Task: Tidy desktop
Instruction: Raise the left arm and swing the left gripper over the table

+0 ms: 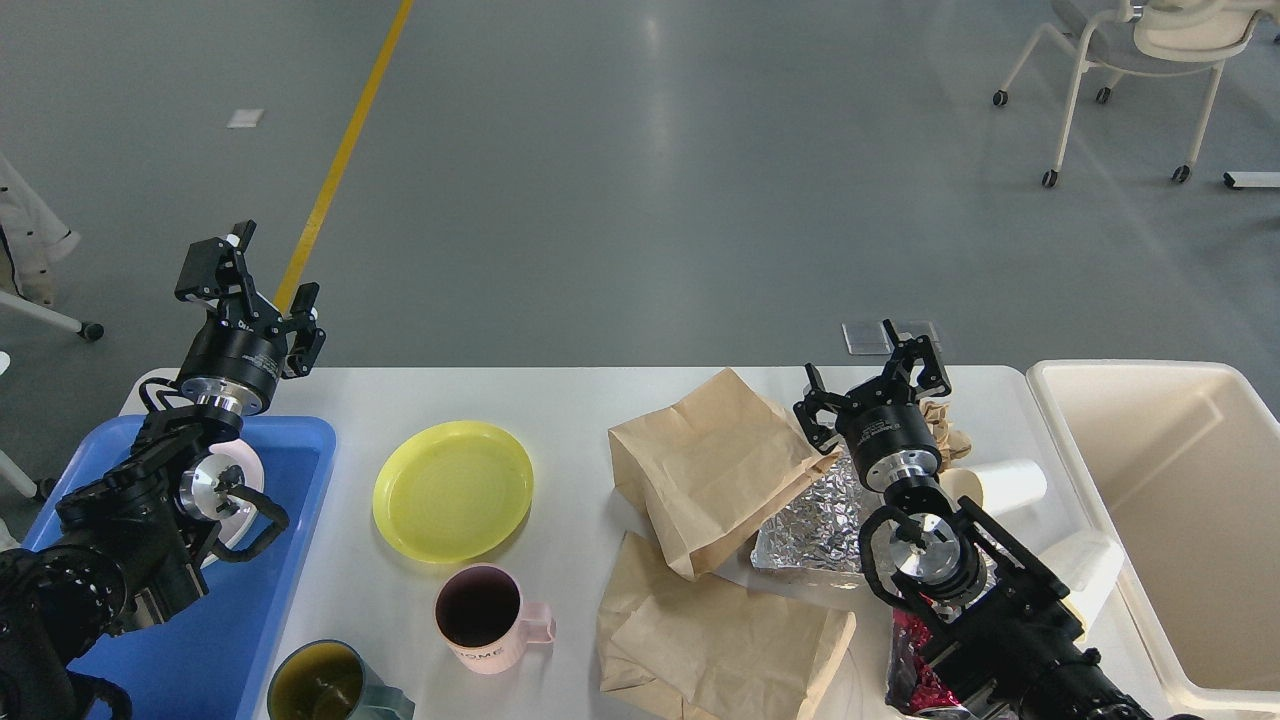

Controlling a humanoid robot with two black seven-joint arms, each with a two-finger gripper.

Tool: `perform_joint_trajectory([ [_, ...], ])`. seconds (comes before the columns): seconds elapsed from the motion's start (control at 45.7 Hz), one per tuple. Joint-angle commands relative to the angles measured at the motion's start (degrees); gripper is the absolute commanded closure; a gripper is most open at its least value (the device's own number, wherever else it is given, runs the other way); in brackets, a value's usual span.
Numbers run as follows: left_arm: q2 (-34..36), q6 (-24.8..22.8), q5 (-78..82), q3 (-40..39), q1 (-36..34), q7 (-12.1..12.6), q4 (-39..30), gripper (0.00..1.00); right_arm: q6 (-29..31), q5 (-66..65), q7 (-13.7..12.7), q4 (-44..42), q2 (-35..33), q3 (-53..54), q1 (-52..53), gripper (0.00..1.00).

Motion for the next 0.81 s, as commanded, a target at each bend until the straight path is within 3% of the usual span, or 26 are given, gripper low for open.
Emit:
perform_joint_trajectory([
  [0.0, -0.07, 0.00, 0.00, -0.13, 0.03, -0.29, 0.01, 0.00, 0.00, 0.00, 0.00, 0.00, 0.00, 0.00, 0.00, 0.00],
  [0.438, 0.02, 0.00, -0.53, -0.49, -0.76, 0.59, -0.25, 0.00, 0.00, 0.00, 0.00, 0.00, 0.00, 0.00, 0.00, 0.00],
  [0.788, 0.55, 0.44, 0.26, 0.74, -5.59, 0.59, -0.17, 0.00, 0.00, 0.00, 0.00, 0.00, 0.00, 0.00, 0.00, 0.00],
])
